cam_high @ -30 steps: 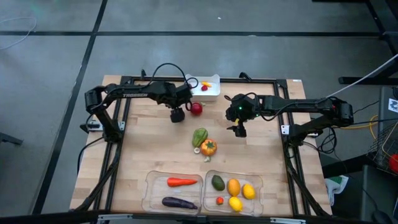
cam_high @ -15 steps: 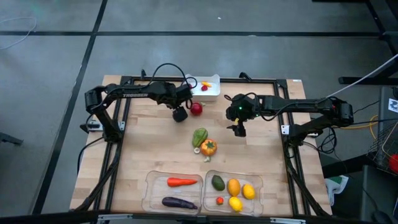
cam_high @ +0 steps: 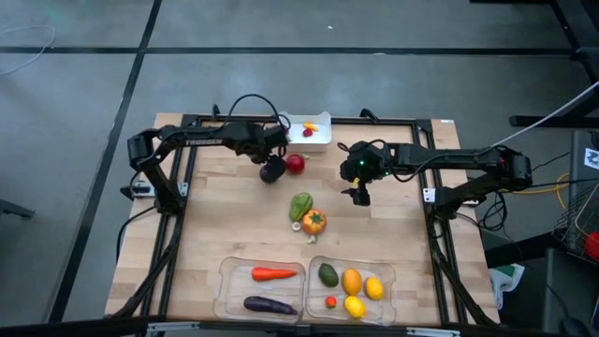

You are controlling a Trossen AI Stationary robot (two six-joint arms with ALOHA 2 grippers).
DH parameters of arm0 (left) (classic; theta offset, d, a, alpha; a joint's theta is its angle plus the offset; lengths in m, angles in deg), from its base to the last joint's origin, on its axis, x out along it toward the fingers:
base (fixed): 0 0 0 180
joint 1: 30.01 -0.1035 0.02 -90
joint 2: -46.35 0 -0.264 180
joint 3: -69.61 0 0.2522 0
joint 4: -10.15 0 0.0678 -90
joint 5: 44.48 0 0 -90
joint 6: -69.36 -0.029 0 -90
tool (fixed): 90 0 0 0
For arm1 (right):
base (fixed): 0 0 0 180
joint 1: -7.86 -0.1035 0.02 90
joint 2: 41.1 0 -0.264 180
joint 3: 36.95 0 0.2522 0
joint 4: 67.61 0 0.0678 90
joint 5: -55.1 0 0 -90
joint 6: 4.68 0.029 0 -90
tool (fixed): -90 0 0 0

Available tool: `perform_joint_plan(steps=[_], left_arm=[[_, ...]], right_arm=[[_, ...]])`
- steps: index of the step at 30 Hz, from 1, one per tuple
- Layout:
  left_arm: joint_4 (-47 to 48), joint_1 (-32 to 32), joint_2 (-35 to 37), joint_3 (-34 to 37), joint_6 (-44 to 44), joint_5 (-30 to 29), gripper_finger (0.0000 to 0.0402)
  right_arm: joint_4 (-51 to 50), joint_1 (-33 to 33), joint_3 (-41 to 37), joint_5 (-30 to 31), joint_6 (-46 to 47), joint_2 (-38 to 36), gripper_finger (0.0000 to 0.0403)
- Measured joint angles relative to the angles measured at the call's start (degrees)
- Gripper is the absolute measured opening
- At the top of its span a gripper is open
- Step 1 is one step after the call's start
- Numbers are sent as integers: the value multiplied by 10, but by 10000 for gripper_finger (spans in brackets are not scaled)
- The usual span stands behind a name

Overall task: Sort produce into baskets
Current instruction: Put the onion into the left transparent bin

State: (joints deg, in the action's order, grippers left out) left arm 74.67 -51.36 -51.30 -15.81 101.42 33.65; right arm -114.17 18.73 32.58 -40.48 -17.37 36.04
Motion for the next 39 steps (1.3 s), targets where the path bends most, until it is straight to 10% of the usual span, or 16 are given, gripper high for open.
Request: perform_joint_plan(steps=[20, 39], left_arm=[[-16, -10, -16, 1, -63, 71, 368], [-22, 1, -80, 1, -110, 73, 379]], right_arm=[[0, 0, 0, 0, 0, 0, 308], [2, 0, 0, 0, 0, 0, 308]])
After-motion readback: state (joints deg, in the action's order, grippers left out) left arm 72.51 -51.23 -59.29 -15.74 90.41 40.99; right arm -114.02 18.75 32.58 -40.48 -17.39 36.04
